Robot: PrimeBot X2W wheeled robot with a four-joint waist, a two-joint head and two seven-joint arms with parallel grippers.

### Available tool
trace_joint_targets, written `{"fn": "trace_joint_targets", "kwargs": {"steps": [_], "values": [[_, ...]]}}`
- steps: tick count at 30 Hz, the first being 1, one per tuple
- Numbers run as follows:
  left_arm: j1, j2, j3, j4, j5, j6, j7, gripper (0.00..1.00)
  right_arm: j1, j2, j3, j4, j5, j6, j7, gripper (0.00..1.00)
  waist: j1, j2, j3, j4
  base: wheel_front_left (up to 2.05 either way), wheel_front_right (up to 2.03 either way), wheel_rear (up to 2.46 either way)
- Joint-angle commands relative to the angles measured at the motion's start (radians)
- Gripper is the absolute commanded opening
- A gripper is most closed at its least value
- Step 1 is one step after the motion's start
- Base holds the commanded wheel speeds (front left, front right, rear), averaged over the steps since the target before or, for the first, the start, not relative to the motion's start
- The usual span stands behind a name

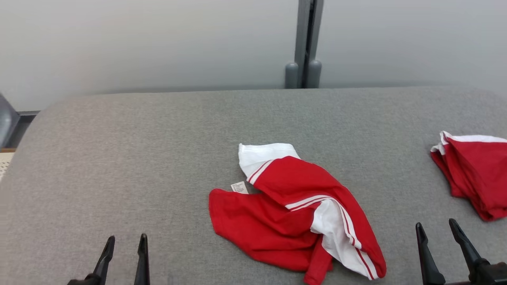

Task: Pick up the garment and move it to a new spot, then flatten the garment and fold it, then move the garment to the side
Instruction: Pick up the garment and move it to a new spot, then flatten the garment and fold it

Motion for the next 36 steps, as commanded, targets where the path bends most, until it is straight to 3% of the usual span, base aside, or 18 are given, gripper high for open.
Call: {"fn": "trace_joint_targets", "kwargs": {"steps": [1, 6, 10, 19, 22, 26, 27, 32, 36], "values": [[0.037, -0.023, 0.046, 0.017, 0.040, -0.046, -0.002, 1.00, 0.019, -0.007, -0.010, 0.011, 0.007, 0.000, -0.001, 1.00, 0.0000, 0.0000, -0.050, 0.060, 0.00, 0.00, 0.00], [0.060, -0.079, 0.146, 0.047, 0.115, -0.154, -0.002, 1.00, 0.025, -0.007, -0.007, 0.033, 0.019, 0.000, -0.001, 1.00, 0.0000, 0.0000, -0.062, 0.079, 0.00, 0.00, 0.00], [0.067, -0.125, 0.213, 0.055, 0.165, -0.215, -0.002, 1.00, 0.027, -0.007, 0.000, 0.042, 0.030, 0.000, -0.001, 1.00, 0.0000, 0.0000, -0.066, 0.079, 0.00, 0.00, 0.00], [0.037, -0.186, 0.261, 0.055, 0.213, -0.288, -0.002, 1.00, 0.006, -0.007, 0.030, 0.040, 0.032, 0.000, -0.001, 1.00, 0.0000, 0.0000, -0.049, 0.042, 0.00, 0.00, 0.00], [0.002, -0.197, 0.191, 0.044, 0.196, -0.307, -0.002, 1.00, -0.004, -0.007, 0.037, 0.034, 0.024, 0.000, -0.001, 1.00, 0.0000, 0.0000, -0.034, 0.013, 0.00, 0.00, 0.00], [-0.079, -0.200, 0.008, 0.062, 0.168, -0.316, -0.002, 1.00, -0.027, -0.007, 0.047, 0.020, 0.018, 0.000, -0.001, 1.00, 0.0000, 0.0000, -0.001, -0.039, 0.00, 0.00, 0.00], [-0.079, -0.200, 0.008, 0.062, 0.168, -0.316, -0.002, 1.00, -0.027, -0.007, 0.047, 0.020, 0.018, 0.000, -0.001, 1.00, 0.0000, 0.0000, -0.001, -0.039, 0.00, 0.00, 0.00], [-0.215, -0.202, -0.239, 0.136, 0.083, -0.316, 0.033, 1.00, -0.047, -0.008, 0.070, 0.014, 0.026, 0.000, -0.001, 1.00, 0.0000, 0.0000, 0.048, -0.115, 0.00, 0.00, 0.00], [-0.305, -0.201, -0.330, 0.214, 0.026, -0.317, 0.058, 1.00, -0.056, -0.007, 0.076, 0.011, 0.037, 0.000, -0.001, 1.00, 0.0000, 0.0000, 0.083, -0.166, 0.00, 0.00, 0.00]]}}
